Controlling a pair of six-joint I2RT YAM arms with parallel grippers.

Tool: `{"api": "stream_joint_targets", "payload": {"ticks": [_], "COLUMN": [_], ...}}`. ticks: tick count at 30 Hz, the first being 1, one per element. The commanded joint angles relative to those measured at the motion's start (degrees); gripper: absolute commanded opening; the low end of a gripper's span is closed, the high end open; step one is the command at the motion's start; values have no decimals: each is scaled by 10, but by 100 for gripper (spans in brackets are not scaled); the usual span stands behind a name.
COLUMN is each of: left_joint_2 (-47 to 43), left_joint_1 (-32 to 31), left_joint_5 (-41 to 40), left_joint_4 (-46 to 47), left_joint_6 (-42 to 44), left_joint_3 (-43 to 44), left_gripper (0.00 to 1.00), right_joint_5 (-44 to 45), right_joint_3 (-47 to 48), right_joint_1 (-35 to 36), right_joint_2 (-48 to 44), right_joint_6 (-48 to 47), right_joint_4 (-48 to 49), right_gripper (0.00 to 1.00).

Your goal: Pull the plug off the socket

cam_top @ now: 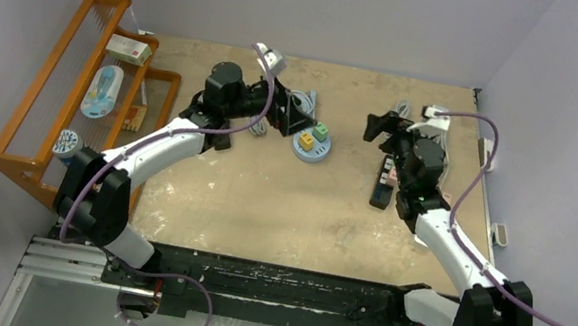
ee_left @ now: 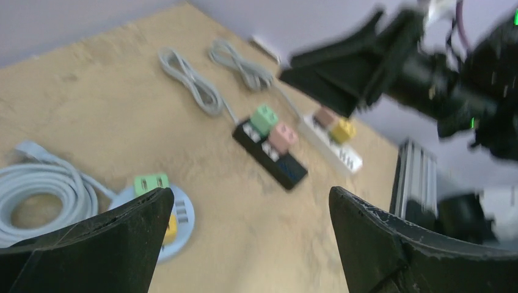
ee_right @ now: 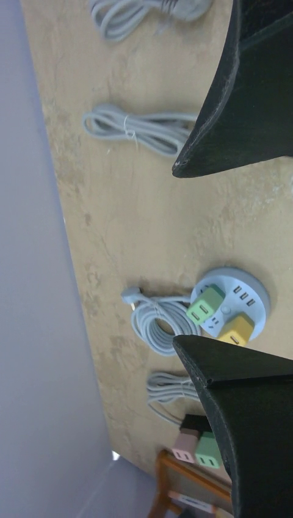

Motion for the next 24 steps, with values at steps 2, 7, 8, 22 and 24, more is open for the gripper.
{"api": "stream_joint_targets", "payload": {"ticks": [2,7,8,22,24], "left_joint_2": [-52,-59,-57,-140,-142], "left_joint_1": [27,99,121,173,172], "left_joint_5": [158,125,53,-598,-625], "left_joint_4": [-163,123,178,-89,-108], "left_joint_6": [205,-36,-93,-136,-136], "left_joint_3": [6,-101,-117,-156,-161], "left_gripper": [100,100,100,97,96], "right_joint_5": [-4,8,19,-107,-118], "right_joint_3": [70,154,171,541,595], "right_joint_1": [70,171,186,300,312], "right_joint_2": [61,169,191,536,593], "right_joint_6": [-81,-154,-164,-125,-126], "right_joint_4": [19,17,17,-32,-55], "right_gripper": [99,99,99,97,95]}}
